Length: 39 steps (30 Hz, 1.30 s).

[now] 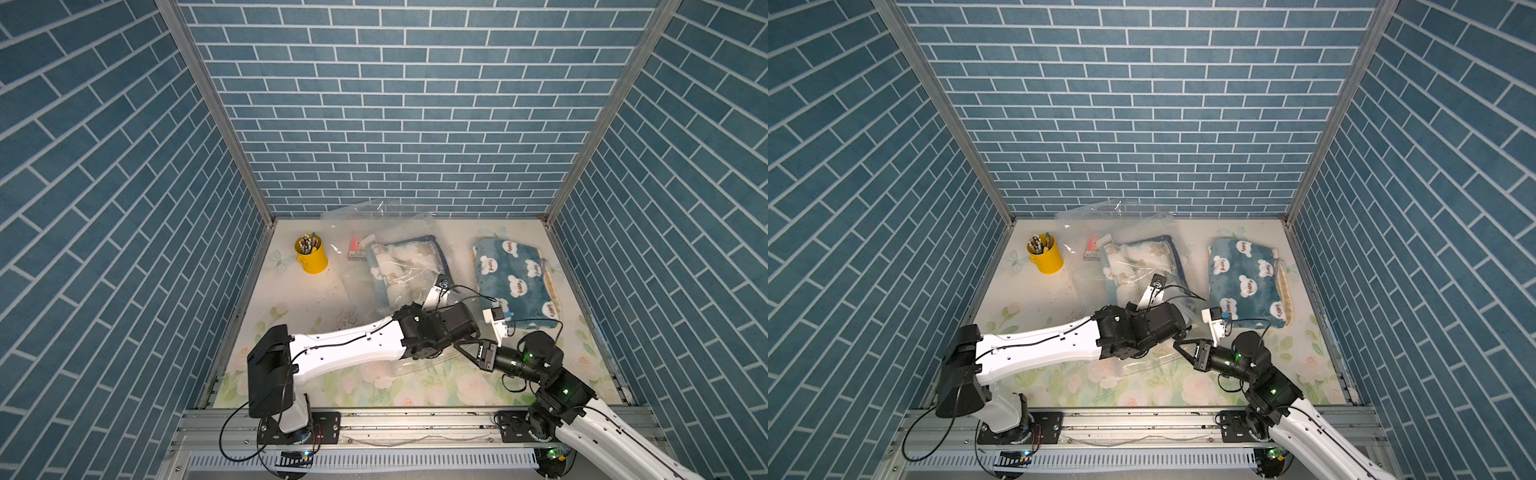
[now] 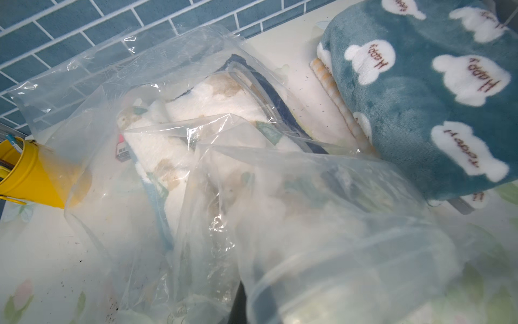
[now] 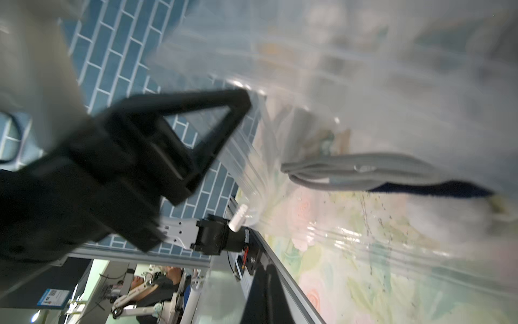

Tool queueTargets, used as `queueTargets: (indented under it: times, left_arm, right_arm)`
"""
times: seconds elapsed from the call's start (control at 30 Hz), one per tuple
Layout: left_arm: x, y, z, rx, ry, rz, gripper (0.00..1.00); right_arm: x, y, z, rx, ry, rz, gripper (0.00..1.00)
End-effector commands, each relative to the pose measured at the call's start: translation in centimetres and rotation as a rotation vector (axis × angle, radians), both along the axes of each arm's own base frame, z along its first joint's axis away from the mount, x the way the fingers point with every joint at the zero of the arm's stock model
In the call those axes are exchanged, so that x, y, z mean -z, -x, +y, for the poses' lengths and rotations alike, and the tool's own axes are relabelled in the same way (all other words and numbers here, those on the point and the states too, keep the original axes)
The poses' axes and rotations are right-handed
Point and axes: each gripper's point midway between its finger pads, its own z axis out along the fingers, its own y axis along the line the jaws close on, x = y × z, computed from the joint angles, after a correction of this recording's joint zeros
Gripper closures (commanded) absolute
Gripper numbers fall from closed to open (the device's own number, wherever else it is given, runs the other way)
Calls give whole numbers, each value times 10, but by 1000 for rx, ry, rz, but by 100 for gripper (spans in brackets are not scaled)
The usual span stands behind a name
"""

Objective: Take the blanket out of the vacuum bag
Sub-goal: Open the vacuum bag at the center of the board.

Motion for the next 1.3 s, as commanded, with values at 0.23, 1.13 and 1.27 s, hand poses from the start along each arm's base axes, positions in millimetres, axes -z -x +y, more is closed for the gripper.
queueTargets:
  times: [0.23, 1.13, 1.27]
  left_arm:
    - [-21, 3, 1, 8, 158, -31, 100]
    - [-5, 41, 15, 233, 198, -32, 100]
    - [-10, 33, 32, 149, 177, -82, 100]
  right_arm:
    - [23, 35, 67, -95, 46, -19, 100]
    - [19, -62, 50, 467, -214, 145, 56]
    - [30, -60, 49, 471, -191, 180, 52]
